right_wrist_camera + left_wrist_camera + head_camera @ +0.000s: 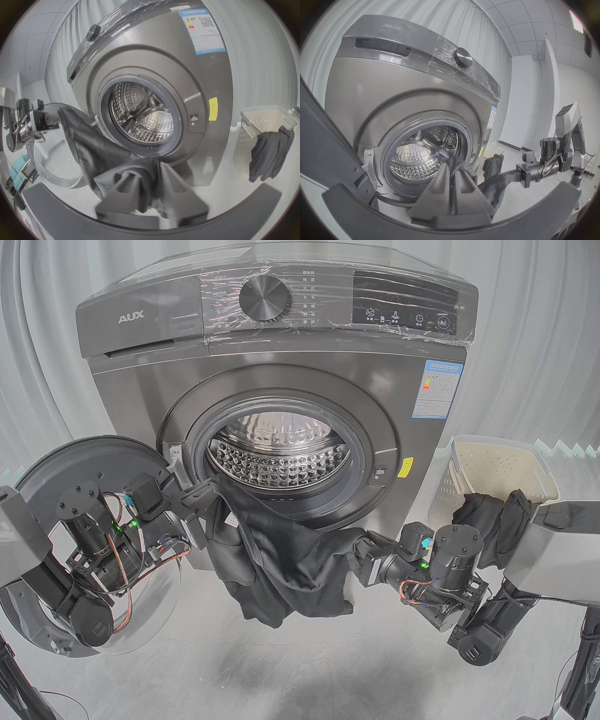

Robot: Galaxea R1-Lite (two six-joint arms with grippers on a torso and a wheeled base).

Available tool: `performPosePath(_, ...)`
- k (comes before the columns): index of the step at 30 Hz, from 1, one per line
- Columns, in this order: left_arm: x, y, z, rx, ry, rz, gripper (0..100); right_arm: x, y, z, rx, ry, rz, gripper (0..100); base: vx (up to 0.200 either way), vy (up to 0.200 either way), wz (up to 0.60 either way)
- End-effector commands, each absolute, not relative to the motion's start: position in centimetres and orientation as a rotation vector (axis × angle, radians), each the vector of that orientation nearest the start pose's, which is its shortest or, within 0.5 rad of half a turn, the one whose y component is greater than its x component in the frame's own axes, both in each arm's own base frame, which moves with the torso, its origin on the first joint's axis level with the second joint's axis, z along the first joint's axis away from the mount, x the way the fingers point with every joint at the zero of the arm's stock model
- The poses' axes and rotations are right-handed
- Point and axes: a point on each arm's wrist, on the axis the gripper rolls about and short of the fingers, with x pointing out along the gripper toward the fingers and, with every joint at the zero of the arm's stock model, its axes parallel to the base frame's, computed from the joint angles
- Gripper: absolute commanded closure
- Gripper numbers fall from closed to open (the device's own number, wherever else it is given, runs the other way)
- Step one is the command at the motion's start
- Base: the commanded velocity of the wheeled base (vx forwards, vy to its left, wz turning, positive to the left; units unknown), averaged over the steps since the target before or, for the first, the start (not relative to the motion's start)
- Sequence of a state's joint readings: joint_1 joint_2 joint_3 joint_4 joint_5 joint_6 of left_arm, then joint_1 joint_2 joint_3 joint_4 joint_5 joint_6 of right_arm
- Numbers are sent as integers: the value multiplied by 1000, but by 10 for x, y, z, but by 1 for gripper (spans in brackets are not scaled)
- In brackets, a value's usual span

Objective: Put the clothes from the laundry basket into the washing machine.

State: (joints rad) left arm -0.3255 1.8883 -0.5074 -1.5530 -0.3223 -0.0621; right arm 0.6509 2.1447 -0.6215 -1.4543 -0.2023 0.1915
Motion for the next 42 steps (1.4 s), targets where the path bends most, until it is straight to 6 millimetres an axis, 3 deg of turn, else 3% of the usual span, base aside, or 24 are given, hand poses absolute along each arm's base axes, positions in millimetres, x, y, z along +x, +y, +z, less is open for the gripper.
performPosePath(1, 279, -106, 148, -62, -164, -662, 100, 280, 206, 55, 137, 173, 428, 0, 0, 0, 0)
performPosePath(5, 277, -110, 146, -62, -156, -672, 100, 273, 198, 33, 93, 261, 416, 0, 0, 0, 0)
performPosePath(12, 277, -113, 145, -66, -152, -680, 100, 253, 189, 14, 39, 369, 444, 0, 0, 0, 0)
performPosePath(15, 276, -115, 145, -67, -152, -688, 100, 253, 191, 10, 39, 371, 456, 0, 0, 0, 0)
performPosePath(21, 276, -119, 144, -68, -150, -697, 100, 255, 211, 20, 49, 304, 553, 0, 0, 0, 0)
performPosePath(28, 279, -122, 140, -69, -140, -675, 100, 255, 249, 40, 86, 176, 676, 0, 0, 0, 0)
performPosePath(36, 281, -122, 140, -71, -140, -658, 100, 240, 280, 41, 92, 157, 792, 0, 0, 0, 0)
performPosePath(42, 284, -125, 137, -73, -137, -643, 100, 247, 296, 33, 92, 159, 823, 0, 0, 0, 0)
